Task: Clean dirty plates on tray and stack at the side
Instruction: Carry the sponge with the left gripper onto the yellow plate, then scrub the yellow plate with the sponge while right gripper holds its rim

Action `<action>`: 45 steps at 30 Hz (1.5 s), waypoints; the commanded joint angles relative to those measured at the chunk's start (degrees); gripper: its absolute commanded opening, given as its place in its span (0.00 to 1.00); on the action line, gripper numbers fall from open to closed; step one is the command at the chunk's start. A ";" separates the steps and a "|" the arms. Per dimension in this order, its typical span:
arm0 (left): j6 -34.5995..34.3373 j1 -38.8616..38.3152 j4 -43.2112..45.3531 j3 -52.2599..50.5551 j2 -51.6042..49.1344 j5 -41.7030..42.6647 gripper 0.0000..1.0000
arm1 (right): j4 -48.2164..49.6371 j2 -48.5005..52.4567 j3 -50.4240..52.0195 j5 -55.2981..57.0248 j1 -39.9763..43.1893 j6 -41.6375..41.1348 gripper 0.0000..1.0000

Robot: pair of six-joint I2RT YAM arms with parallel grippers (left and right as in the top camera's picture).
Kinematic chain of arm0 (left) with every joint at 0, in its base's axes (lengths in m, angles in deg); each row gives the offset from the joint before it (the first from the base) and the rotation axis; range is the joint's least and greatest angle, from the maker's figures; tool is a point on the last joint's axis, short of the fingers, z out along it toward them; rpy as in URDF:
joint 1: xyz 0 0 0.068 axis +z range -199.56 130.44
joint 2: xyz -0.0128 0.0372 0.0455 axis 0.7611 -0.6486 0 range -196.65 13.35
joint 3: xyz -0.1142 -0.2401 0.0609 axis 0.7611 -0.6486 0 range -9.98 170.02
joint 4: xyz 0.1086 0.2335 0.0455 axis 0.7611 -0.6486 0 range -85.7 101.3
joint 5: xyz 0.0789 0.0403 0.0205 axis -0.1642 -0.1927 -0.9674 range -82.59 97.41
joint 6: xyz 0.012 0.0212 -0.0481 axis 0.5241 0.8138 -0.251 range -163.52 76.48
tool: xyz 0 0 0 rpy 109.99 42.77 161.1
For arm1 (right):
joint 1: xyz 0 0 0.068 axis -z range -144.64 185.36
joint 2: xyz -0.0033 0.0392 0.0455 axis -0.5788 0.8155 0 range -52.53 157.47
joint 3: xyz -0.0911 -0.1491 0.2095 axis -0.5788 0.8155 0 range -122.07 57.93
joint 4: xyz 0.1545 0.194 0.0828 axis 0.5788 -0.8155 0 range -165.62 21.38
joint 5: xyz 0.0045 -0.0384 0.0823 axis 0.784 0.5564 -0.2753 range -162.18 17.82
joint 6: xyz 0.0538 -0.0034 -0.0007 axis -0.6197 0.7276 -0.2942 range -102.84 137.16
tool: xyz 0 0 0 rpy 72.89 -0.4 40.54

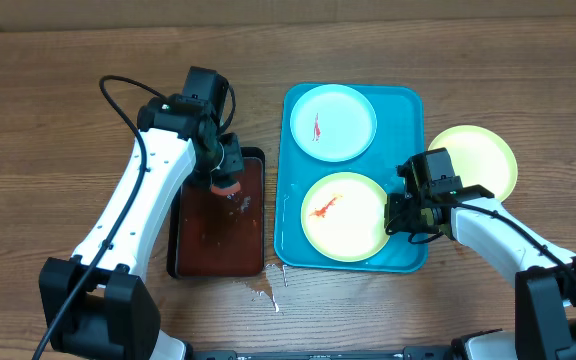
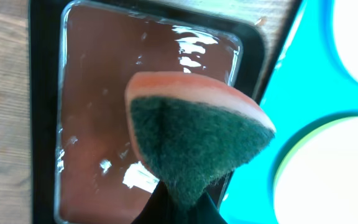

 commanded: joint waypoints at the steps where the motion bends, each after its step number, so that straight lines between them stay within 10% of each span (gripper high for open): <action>1: 3.56 -3.13 3.93 1.55 1.62 7.13 0.04 | -0.52 0.48 1.64 0.52 -0.37 -0.02 0.04; 13: -2.67 -22.97 23.52 1.53 -7.76 10.93 0.04 | -1.01 0.48 1.64 0.52 -0.37 -0.02 0.04; 24: -12.17 -25.09 28.33 1.55 -25.07 16.11 0.04 | -1.01 0.48 1.64 0.50 -0.37 -0.02 0.04; 45: -15.69 -23.87 5.92 9.79 -27.32 -2.05 0.04 | -2.21 0.48 1.64 0.50 -0.37 -0.02 0.04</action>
